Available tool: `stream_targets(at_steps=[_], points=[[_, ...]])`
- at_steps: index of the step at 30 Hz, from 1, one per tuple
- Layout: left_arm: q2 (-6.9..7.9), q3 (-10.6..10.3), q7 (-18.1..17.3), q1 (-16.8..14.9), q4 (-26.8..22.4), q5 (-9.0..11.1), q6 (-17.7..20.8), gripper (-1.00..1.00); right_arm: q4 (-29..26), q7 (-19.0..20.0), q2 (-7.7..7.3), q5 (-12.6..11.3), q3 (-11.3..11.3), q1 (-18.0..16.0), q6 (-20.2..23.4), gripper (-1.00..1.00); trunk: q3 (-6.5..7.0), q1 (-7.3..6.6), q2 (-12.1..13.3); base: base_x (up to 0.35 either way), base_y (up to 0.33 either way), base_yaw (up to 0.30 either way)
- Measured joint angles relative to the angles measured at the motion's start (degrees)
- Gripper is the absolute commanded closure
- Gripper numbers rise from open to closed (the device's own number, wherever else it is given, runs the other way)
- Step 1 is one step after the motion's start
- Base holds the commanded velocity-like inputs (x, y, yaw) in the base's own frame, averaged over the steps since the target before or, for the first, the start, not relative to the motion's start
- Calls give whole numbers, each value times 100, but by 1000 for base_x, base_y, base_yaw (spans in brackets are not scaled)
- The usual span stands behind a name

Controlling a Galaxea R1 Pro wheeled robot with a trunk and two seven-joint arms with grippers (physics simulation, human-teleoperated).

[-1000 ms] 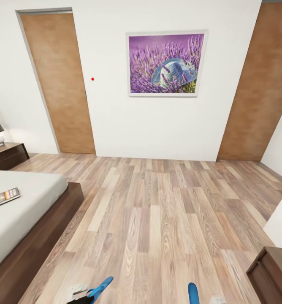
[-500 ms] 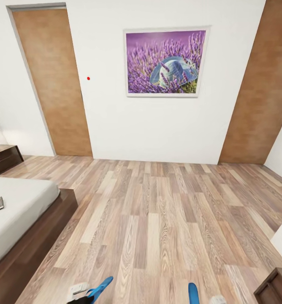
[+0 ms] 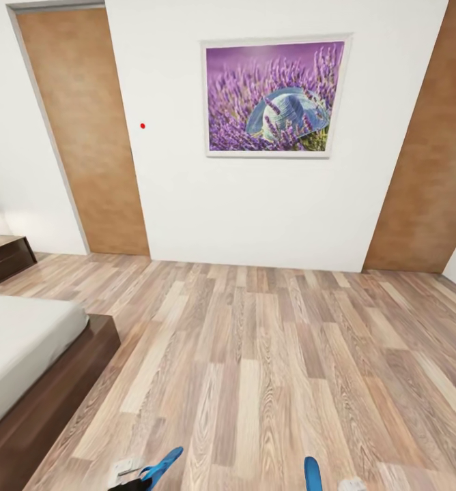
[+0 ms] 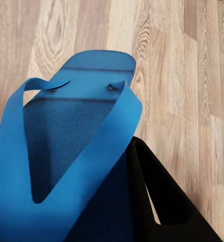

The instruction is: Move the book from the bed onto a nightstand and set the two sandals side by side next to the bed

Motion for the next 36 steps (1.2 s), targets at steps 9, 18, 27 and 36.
stream_targets(at_steps=[9,18,27,36], points=[[0,-2,-3,1,0,5,4,100,0,0,0,0,1,0,0,100,0,0,0,311,-29,1],[0,-1,-7,1,0,3,5,100,0,-1,0,0,0,0,0,100,0,0,0,323,-1,0],[0,0,-1,2,0,4,1,100,0,-1,0,0,0,0,0,100,0,0,0,324,0,0],[0,-2,-6,1,0,5,4,100,0,1,0,0,0,-1,0,100,0,0,0,324,0,0]])
